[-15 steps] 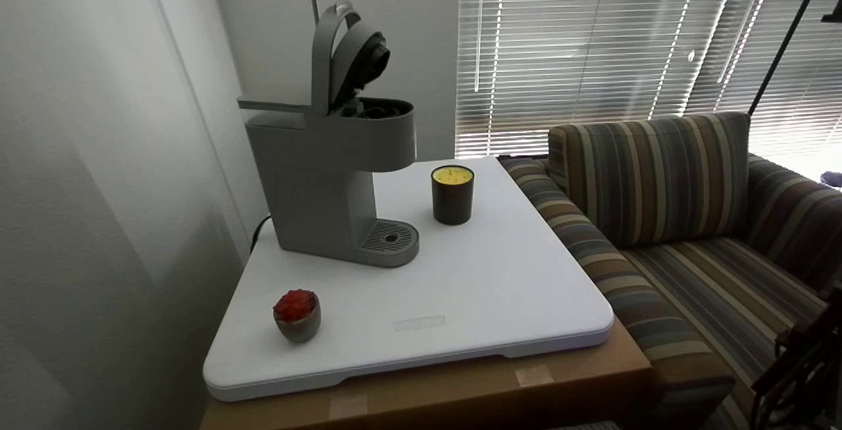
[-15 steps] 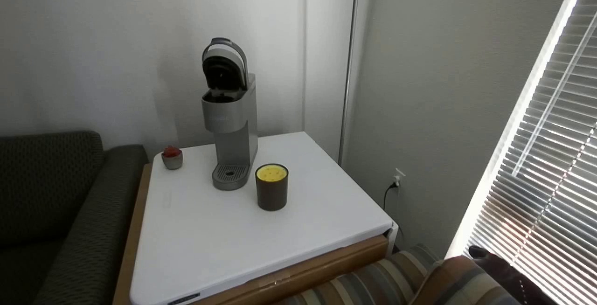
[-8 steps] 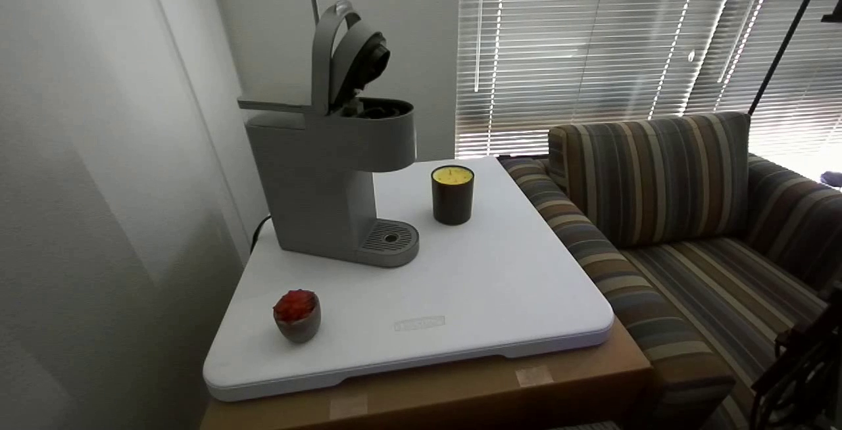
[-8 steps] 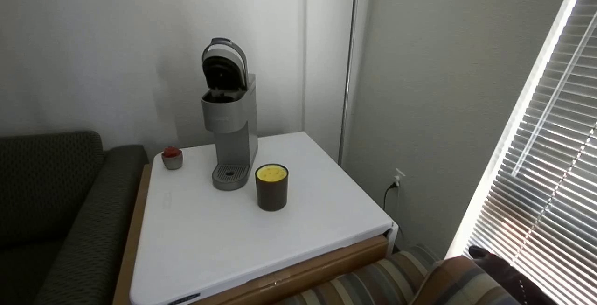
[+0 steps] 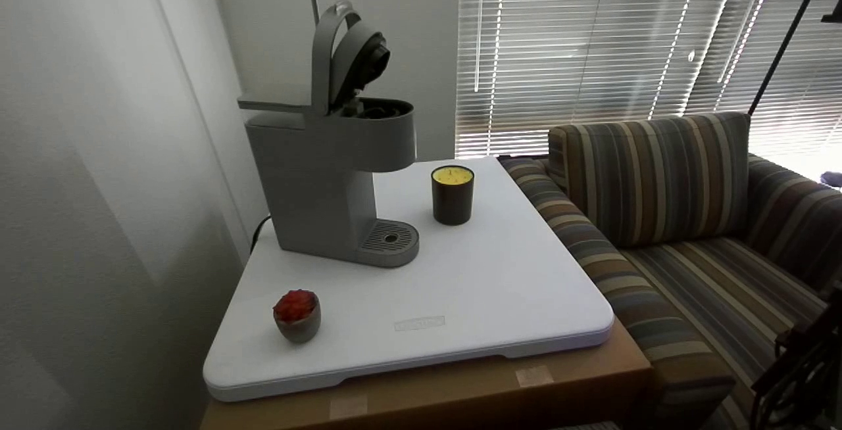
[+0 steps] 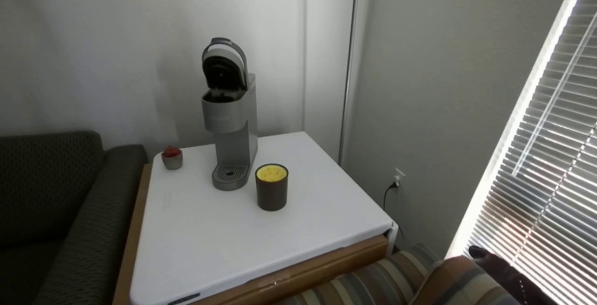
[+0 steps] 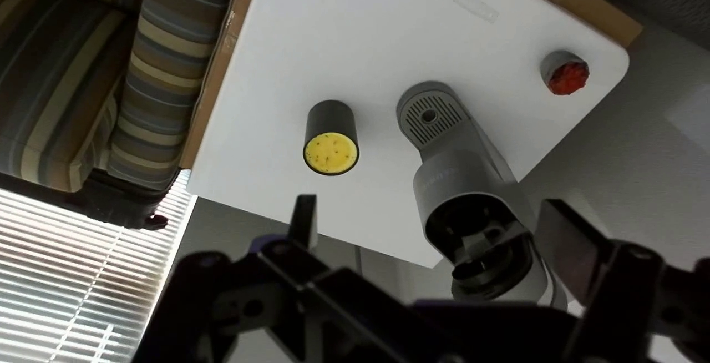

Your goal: Close the lid of the machine

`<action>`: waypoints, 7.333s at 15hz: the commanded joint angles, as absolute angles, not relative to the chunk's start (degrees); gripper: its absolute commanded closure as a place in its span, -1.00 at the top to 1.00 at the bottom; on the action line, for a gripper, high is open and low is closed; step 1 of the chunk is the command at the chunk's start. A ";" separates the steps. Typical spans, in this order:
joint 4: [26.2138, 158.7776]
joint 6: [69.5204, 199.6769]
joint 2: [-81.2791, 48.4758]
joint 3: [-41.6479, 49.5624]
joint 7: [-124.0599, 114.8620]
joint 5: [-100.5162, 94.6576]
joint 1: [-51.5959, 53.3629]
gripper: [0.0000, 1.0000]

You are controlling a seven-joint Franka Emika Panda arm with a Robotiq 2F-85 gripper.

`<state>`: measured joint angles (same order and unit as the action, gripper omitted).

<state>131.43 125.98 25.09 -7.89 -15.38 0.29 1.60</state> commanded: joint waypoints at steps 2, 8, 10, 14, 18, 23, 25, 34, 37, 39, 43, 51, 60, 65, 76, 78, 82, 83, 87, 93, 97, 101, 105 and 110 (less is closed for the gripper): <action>124.70 126.81 17.47 -6.91 -11.71 0.90 2.32 1.00; 116.08 125.47 9.91 -6.48 -6.72 1.13 2.80 1.00; 112.71 124.62 7.08 -6.45 -5.06 1.11 2.95 1.00; 106.31 123.02 1.97 -6.36 -2.39 1.20 3.07 1.00; 99.29 121.86 -3.58 -6.68 -1.07 1.37 3.35 1.00; 89.87 118.39 -10.75 -7.10 0.05 1.21 4.52 1.00; 85.86 116.10 -13.63 -7.15 0.35 0.98 5.06 1.00; 68.90 107.05 -25.98 -7.23 -0.46 0.58 7.78 0.44; 64.36 106.21 -29.52 -7.21 -1.39 0.44 9.09 0.14; 61.96 106.55 -31.64 -7.07 -2.35 0.27 10.07 -0.16; 59.08 108.96 -34.84 -7.19 -6.39 0.15 11.04 -0.71; 55.91 114.32 -39.08 -6.38 -16.34 -1.46 11.70 -1.00; 55.75 119.91 -41.09 -4.89 -26.61 -4.81 11.72 -1.00; 56.73 117.64 -40.91 -4.46 -31.50 -5.71 11.63 -1.00; 59.35 113.93 -38.93 -3.40 -37.15 -9.07 11.91 -1.00; 59.87 111.75 -38.30 -3.62 -37.63 -10.11 12.07 -1.00; 61.38 109.26 -37.55 -4.51 -37.46 -10.40 12.22 -1.00; 61.93 109.08 -37.34 -4.63 -37.37 -10.25 12.20 -1.00; 65.24 107.63 -35.75 -4.33 -37.71 -10.47 12.23 -1.00; 71.54 106.34 -32.96 -3.83 -38.22 -10.67 11.79 -1.00; 75.11 106.58 -31.57 -1.86 -37.54 -9.04 12.85 -1.00; 78.76 107.31 -30.15 -1.21 -37.59 -8.68 12.83 -1.00; 81.17 108.42 -28.80 -1.04 -37.67 -8.25 12.55 -1.00; 81.35 109.71 -28.42 -1.22 -37.37 -8.12 12.76 -1.00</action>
<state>77.85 108.58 -31.13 -1.93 -37.65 -9.12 12.43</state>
